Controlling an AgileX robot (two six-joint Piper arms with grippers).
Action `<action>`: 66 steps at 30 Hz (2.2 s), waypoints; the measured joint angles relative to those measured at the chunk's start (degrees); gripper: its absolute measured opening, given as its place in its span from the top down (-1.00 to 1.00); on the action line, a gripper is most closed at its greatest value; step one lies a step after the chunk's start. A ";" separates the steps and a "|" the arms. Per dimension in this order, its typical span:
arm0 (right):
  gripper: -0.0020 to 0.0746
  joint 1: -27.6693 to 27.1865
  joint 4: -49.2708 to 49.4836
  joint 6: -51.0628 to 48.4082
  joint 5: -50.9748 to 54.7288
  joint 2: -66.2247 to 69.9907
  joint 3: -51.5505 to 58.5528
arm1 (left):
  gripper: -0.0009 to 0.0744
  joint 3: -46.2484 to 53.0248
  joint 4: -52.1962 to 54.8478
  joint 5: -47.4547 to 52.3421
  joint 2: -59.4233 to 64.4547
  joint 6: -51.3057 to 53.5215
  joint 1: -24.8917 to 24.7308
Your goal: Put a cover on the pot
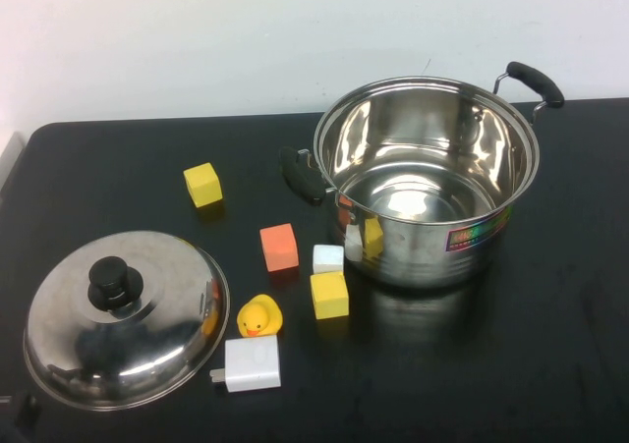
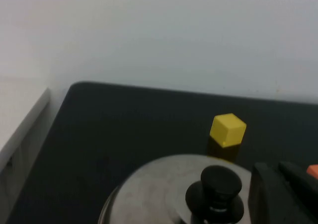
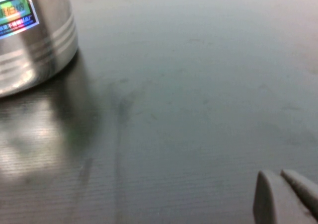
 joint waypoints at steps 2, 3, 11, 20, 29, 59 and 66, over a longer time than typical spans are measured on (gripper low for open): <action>0.95 0.00 0.00 0.00 0.00 0.00 0.00 | 0.98 0.00 0.00 -0.82 1.95 -0.13 0.00; 0.95 0.00 0.00 0.00 0.00 0.00 0.00 | 0.98 0.00 0.00 -1.73 3.18 -0.13 0.00; 0.95 0.00 0.00 0.00 0.00 0.00 0.00 | 0.98 -1.04 4.13 -10.64 15.83 -0.22 0.00; 0.95 0.00 0.00 0.00 0.00 0.00 0.00 | 0.02 -8.62 9.72 -14.83 33.03 -3.08 0.00; 0.95 0.00 0.00 0.00 0.00 0.00 0.00 | -0.47 -14.67 11.73 -16.84 49.33 -3.24 0.00; 0.95 0.00 0.00 0.00 0.00 0.00 0.00 | 0.13 -18.09 2.93 -13.40 44.01 -1.44 0.00; 0.95 0.00 0.00 0.00 0.00 0.00 0.00 | 0.13 -31.82 13.47 2.60 36.90 -14.17 0.00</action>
